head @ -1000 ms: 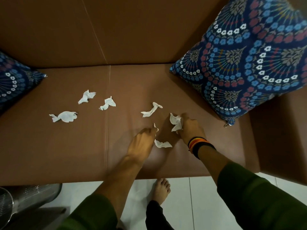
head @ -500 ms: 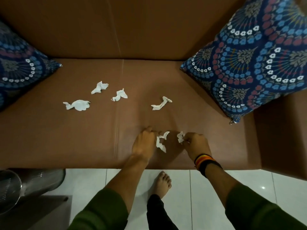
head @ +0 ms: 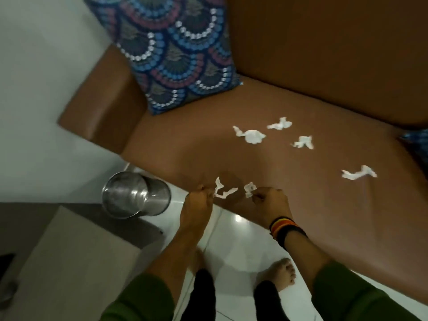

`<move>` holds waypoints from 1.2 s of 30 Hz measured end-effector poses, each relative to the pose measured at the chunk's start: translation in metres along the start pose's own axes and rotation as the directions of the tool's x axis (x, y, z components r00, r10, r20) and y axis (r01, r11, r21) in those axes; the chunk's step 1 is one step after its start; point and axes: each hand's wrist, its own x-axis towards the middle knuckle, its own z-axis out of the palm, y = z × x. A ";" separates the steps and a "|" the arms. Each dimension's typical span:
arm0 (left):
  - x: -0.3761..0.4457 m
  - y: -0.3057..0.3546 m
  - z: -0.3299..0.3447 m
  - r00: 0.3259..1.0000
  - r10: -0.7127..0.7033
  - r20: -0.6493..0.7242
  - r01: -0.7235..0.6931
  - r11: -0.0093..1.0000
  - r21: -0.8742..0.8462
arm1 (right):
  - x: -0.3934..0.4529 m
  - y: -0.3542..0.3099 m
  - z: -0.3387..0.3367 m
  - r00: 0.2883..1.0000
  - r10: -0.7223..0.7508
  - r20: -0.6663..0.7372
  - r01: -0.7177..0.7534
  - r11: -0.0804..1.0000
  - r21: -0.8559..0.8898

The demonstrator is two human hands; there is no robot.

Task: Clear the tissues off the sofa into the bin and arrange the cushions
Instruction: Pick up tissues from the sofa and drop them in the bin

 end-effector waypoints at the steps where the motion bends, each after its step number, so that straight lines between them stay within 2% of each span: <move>1: 0.001 -0.026 -0.016 0.999 -0.027 -0.021 0.027 1.000 0.006 | 0.003 -0.023 0.018 0.999 -0.019 0.026 0.019 1.000 -0.003; 6: 0.004 -0.147 -0.081 0.965 -0.261 -0.033 0.260 0.965 -0.027 | 0.018 -0.122 0.119 0.986 -0.061 0.156 0.036 0.987 0.155; 8: 0.009 -0.189 -0.095 0.938 -0.343 -0.044 0.339 0.938 -0.073 | 0.026 -0.152 0.162 0.974 -0.085 0.212 0.051 0.985 0.163; 11: 0.024 -0.246 -0.105 0.901 -0.423 -0.096 0.414 0.904 -0.104 | 0.040 -0.196 0.224 0.947 -0.146 0.287 0.119 0.987 0.112; 16: 0.056 -0.311 -0.104 0.862 -0.475 -0.174 0.451 0.878 -0.164 | 0.069 -0.250 0.308 0.932 -0.197 0.305 0.211 0.978 -0.010; 20: 0.075 -0.341 -0.093 0.870 -0.466 -0.162 0.463 0.885 -0.057 | 0.091 -0.271 0.354 0.895 -0.222 0.387 0.293 0.947 -0.135; 22: 0.077 -0.353 -0.086 0.899 -0.422 -0.114 0.427 0.904 0.023 | 0.096 -0.273 0.365 0.873 -0.198 0.446 0.317 0.925 -0.209; 24: 0.075 -0.360 -0.082 0.936 -0.349 -0.043 0.352 0.932 0.082 | 0.095 -0.271 0.364 0.873 -0.227 0.432 0.354 0.903 -0.241; 28: 0.061 -0.345 -0.080 0.984 -0.176 0.021 0.169 0.968 0.187 | 0.075 -0.251 0.326 0.855 -0.386 0.348 0.482 0.839 -0.254; 31: 0.056 -0.304 -0.087 1.000 -0.027 -0.003 0.027 0.961 0.277 | 0.058 -0.228 0.279 0.845 -0.494 0.207 0.534 0.751 -0.388; 33: 0.057 -0.265 -0.092 0.996 0.092 0.011 -0.090 0.940 0.328 | 0.047 -0.208 0.239 0.875 -0.475 0.091 0.457 0.750 -0.478; 36: 0.064 -0.194 -0.092 0.959 0.270 0.090 -0.284 0.911 0.300 | 0.034 -0.168 0.173 0.944 -0.325 -0.046 0.263 0.833 -0.487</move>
